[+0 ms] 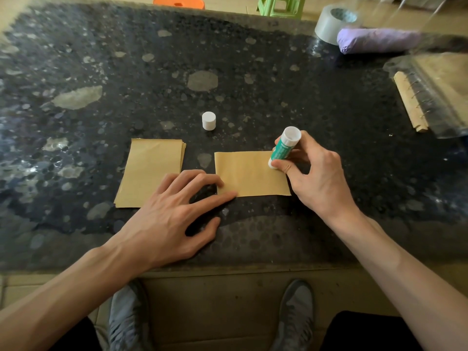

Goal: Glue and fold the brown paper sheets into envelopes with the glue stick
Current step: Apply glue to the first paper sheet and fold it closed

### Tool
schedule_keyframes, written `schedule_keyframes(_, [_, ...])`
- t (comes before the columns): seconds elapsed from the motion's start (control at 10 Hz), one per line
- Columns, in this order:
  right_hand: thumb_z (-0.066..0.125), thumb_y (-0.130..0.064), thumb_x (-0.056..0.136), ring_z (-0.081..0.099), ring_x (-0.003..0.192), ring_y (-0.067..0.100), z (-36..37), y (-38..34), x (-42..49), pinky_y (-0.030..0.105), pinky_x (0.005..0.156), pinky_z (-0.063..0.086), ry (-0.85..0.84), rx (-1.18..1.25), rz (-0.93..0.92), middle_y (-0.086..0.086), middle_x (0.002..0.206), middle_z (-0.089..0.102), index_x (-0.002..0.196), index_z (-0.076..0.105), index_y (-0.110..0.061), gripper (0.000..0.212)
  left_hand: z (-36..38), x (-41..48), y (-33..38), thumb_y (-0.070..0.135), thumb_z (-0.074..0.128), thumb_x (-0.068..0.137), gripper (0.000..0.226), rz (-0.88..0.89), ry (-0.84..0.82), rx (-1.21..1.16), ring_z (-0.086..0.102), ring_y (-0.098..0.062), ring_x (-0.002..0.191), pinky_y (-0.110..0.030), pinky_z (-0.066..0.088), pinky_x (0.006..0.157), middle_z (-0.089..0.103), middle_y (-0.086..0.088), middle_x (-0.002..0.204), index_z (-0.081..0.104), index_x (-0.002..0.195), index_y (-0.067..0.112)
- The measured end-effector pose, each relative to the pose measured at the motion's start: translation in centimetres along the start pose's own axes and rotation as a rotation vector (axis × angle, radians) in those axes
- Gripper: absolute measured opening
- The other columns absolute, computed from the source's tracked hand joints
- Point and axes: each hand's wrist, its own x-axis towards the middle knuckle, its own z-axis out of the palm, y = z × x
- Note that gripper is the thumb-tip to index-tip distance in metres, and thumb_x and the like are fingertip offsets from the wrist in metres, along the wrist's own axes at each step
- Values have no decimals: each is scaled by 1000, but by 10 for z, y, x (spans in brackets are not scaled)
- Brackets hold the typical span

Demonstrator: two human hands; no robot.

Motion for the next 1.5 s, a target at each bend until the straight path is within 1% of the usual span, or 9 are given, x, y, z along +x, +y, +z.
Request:
schedule_keyframes(0.2, [80,-30,91,72,107,11,1,0,5,27,95,58,11,-13,17,-1,122,74,126,64,-15,41,0,1,0,46,52,103,54,1,5,-3,42,-19,140,-40,36,112,47,6,151,45,155,38])
schedule_keyframes(0.4, [80,-30,91,71,109,10,2,1,9,7,89,48,7,-16,28,-1,123,74,126,63,-15,41,0,1,0,47,51,103,54,5,8,0,42,-19,140,-41,37,111,47,6,150,45,155,37])
schedule_keyframes(0.6, [80,-27,92,72,109,13,4,1,13,30,95,59,35,-38,17,1,123,74,127,63,-14,41,0,1,0,46,51,103,53,2,11,-3,43,-20,139,-42,37,110,48,6,150,46,154,36])
schedule_keyframes(0.7, [80,-27,92,72,107,12,4,2,15,28,94,58,49,-47,13,0,122,74,126,63,-14,40,-1,0,1,46,51,102,53,4,13,-2,44,-21,138,-42,38,109,48,5,149,47,154,36])
schedule_keyframes(0.9, [79,-25,92,67,100,1,6,5,17,0,83,46,70,-15,27,-6,116,73,121,63,-14,35,0,1,1,46,52,102,53,6,11,-5,44,-21,139,-43,38,109,48,5,150,46,154,36])
schedule_keyframes(1.1, [78,-20,93,65,99,-13,6,9,17,6,87,50,137,74,48,-22,108,67,120,65,-15,31,-1,1,1,45,52,102,52,3,14,-12,44,-21,139,-42,38,110,49,6,149,47,154,36])
schedule_keyframes(1.2, [78,-16,93,67,106,-8,1,8,12,15,91,55,205,198,78,-24,110,66,121,65,-15,31,-2,1,1,46,51,102,53,4,9,-11,43,-20,139,-41,38,111,48,6,150,47,154,36])
schedule_keyframes(1.3, [78,-14,94,73,105,8,-2,2,9,25,91,59,184,367,93,-7,111,73,121,65,-11,30,-1,1,0,46,51,103,52,8,12,-12,43,-20,139,-41,37,111,48,6,150,47,154,36])
schedule_keyframes(1.5, [78,-26,92,72,103,4,-6,-5,1,20,87,58,78,351,86,-15,106,72,122,66,-21,32,0,1,1,46,51,103,52,9,19,-7,43,-20,139,-41,37,112,48,5,150,47,154,36])
